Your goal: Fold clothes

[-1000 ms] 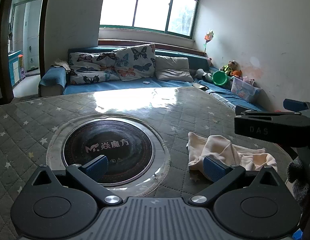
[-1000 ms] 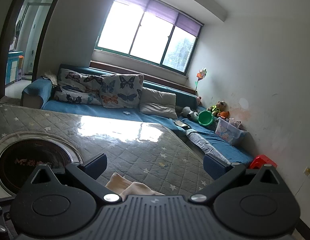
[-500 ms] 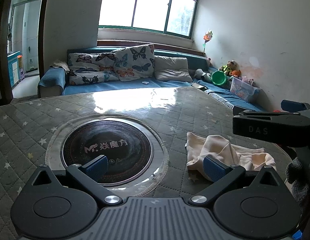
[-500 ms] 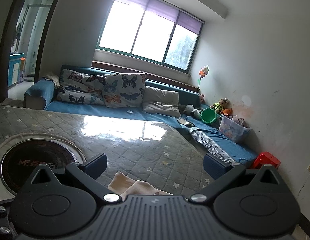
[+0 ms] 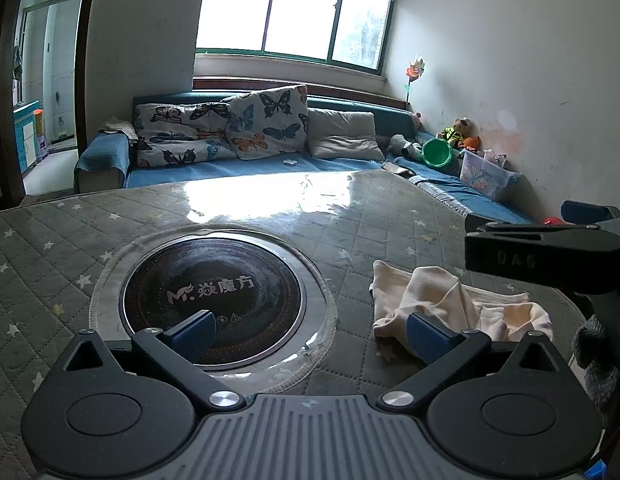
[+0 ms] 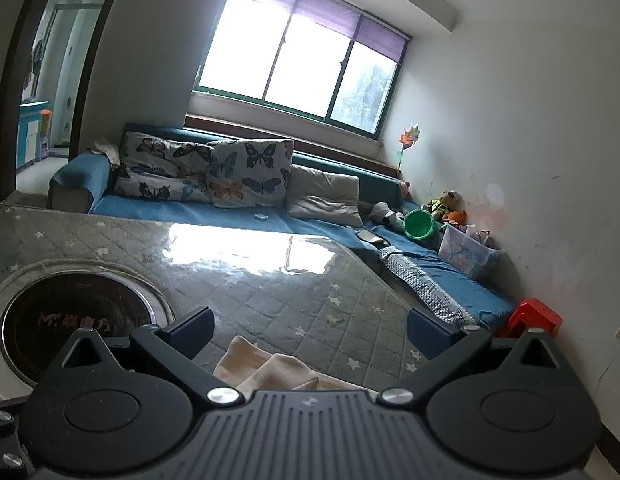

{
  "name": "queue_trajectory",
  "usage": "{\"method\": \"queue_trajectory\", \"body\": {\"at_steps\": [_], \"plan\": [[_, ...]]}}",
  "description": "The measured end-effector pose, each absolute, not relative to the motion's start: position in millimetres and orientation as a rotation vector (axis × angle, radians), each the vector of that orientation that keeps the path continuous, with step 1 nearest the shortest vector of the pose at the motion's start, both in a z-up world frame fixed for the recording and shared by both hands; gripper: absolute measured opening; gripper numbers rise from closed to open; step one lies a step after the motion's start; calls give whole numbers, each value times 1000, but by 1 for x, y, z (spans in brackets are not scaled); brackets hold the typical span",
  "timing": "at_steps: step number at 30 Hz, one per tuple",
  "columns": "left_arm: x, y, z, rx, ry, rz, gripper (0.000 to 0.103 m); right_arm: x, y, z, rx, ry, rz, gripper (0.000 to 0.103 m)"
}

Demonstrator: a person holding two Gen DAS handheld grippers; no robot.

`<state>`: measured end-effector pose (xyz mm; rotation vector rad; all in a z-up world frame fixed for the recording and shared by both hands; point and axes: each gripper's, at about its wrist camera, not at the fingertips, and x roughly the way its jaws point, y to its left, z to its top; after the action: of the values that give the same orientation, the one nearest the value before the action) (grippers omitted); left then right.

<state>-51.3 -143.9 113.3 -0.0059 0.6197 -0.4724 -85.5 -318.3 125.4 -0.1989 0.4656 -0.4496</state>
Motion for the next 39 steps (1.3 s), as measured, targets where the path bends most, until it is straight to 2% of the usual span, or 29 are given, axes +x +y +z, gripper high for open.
{"method": "queue_trajectory", "body": {"at_steps": [21, 39], "plan": [[-40, -153, 103, 9, 665, -460, 103, -75, -339, 95, -199, 544, -496, 103], [-42, -156, 104, 20, 664, -463, 103, -79, -342, 98, -192, 533, -486, 103]]}}
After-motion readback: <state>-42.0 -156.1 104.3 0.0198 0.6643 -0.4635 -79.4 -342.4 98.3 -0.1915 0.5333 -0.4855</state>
